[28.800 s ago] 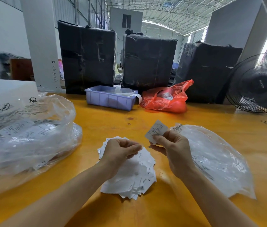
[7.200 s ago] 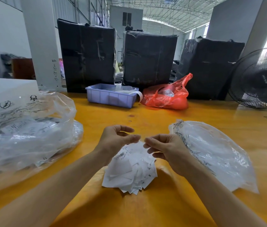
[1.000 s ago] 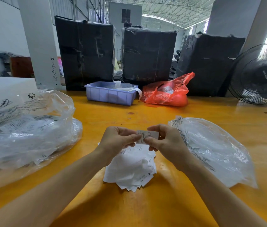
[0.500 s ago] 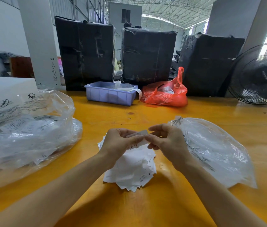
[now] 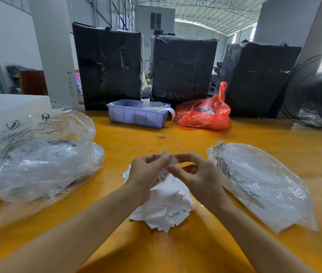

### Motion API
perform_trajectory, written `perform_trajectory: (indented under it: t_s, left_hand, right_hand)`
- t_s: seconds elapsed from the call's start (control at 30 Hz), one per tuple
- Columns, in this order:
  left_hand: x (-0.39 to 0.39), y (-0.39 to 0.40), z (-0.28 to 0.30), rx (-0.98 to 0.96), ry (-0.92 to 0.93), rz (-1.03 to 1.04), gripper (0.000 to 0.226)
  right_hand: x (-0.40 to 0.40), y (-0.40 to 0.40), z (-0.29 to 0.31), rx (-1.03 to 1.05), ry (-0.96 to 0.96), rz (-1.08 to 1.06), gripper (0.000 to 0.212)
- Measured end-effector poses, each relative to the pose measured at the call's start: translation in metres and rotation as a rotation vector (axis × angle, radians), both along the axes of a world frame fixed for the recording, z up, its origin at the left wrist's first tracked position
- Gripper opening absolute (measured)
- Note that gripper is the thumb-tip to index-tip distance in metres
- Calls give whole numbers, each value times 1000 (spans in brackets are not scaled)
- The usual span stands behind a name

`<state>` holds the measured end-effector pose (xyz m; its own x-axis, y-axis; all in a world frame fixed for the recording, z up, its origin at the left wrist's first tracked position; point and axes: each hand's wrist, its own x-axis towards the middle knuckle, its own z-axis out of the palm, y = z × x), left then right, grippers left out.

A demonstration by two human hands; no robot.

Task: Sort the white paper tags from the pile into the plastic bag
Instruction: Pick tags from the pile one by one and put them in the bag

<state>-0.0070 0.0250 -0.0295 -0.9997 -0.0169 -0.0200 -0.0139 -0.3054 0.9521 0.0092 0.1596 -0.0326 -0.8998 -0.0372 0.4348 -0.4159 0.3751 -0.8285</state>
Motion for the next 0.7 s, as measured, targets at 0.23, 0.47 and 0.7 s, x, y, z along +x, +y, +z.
perform_trajectory:
  t_s: [0.23, 0.47, 0.7]
  left_hand:
    - [1, 0, 5, 40, -73, -81, 17]
    - [-8, -23, 13, -469, -9, -220, 23]
    - [-12, -35, 19, -559, -3, -286, 18]
  right_hand:
    - [-4, 4, 1, -158, 46, 49, 5]
    - [-10, 14, 3, -327, -110, 34, 11]
    - [-12, 15, 2, -341, -114, 31, 6]
